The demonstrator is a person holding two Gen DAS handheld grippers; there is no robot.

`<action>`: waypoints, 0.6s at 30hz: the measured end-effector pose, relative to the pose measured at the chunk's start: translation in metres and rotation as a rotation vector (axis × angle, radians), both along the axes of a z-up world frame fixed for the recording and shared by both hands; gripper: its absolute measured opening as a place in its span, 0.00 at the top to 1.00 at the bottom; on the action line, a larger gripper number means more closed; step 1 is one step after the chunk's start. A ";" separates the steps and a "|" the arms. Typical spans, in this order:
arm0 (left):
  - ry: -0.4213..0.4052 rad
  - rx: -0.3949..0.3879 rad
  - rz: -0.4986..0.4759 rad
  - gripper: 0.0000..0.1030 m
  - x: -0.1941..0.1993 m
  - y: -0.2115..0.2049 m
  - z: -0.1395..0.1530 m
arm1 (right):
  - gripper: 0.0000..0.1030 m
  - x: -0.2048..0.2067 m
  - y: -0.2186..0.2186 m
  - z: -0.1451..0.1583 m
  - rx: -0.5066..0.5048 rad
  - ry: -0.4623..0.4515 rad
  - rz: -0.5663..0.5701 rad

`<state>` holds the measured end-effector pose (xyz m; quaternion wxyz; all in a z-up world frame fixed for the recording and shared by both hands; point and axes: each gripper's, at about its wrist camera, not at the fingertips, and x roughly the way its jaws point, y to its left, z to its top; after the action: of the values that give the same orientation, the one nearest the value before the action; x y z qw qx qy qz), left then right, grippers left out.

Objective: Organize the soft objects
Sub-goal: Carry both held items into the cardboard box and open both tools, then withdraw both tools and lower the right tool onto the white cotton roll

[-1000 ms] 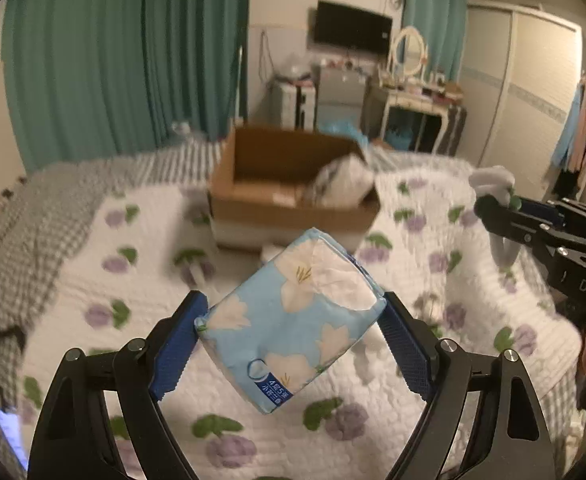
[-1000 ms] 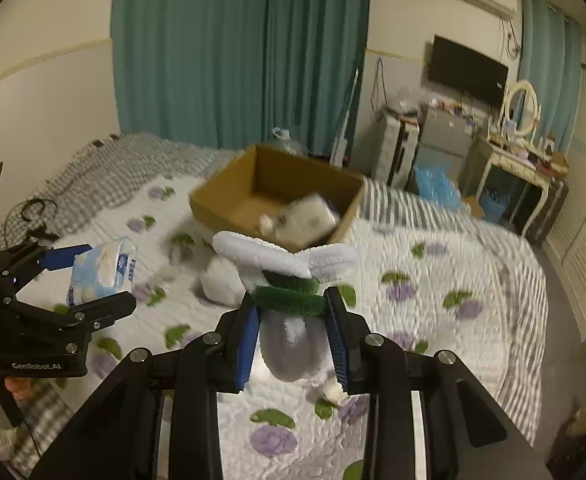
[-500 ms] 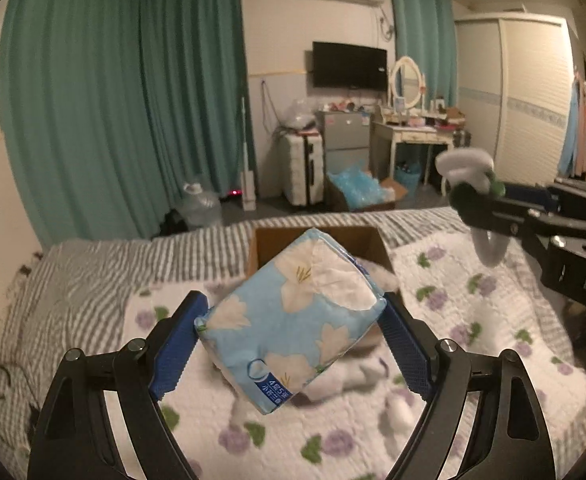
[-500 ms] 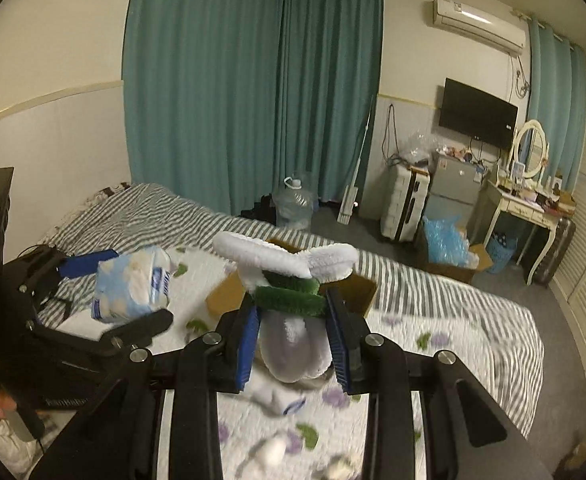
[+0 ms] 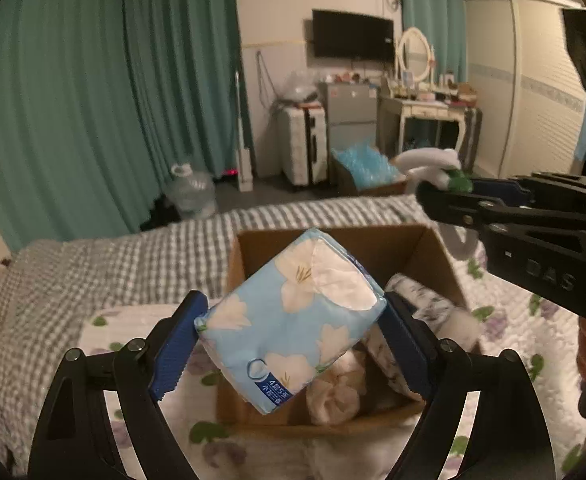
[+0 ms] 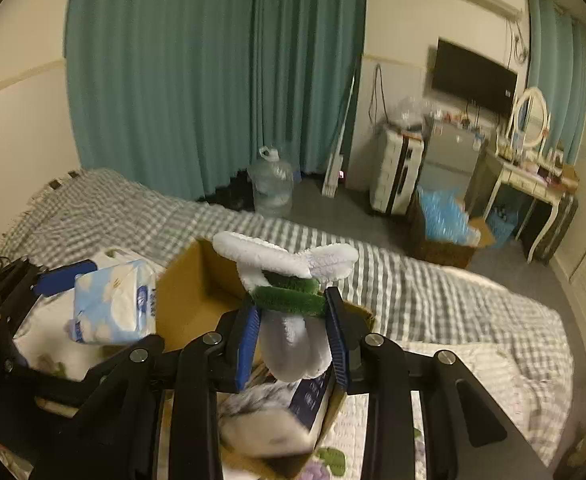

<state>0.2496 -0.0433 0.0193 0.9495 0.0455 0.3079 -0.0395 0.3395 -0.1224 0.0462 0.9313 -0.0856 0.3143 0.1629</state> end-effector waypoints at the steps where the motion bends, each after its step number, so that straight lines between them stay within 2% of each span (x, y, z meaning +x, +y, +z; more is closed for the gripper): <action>1: 0.012 -0.001 -0.003 0.16 0.008 0.000 -0.009 | 0.70 0.008 0.000 -0.008 0.001 0.013 0.000; 7: 0.041 0.017 -0.059 0.15 0.029 -0.014 -0.041 | 0.69 0.031 -0.004 -0.035 0.009 0.048 0.011; 8: 0.033 0.028 -0.074 0.14 0.028 -0.017 -0.044 | 0.67 0.032 -0.006 -0.036 0.009 0.052 0.006; 9: 0.025 0.033 -0.083 0.13 0.028 -0.019 -0.043 | 0.60 0.033 -0.009 -0.037 0.008 0.049 -0.003; 10: 0.020 0.037 -0.093 0.11 0.026 -0.021 -0.044 | 0.49 0.033 -0.011 -0.035 0.007 0.041 -0.020; 12: 0.023 0.038 -0.096 0.09 0.027 -0.025 -0.043 | 0.37 0.028 -0.015 -0.029 0.020 0.026 -0.039; 18: 0.022 -0.003 -0.054 0.09 0.018 -0.020 -0.024 | 0.36 -0.002 -0.036 0.015 0.048 -0.010 -0.086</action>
<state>0.2677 -0.0630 -0.0045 0.9447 0.0518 0.3170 -0.0663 0.3379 -0.1580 0.0612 0.9407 -0.0504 0.3093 0.1297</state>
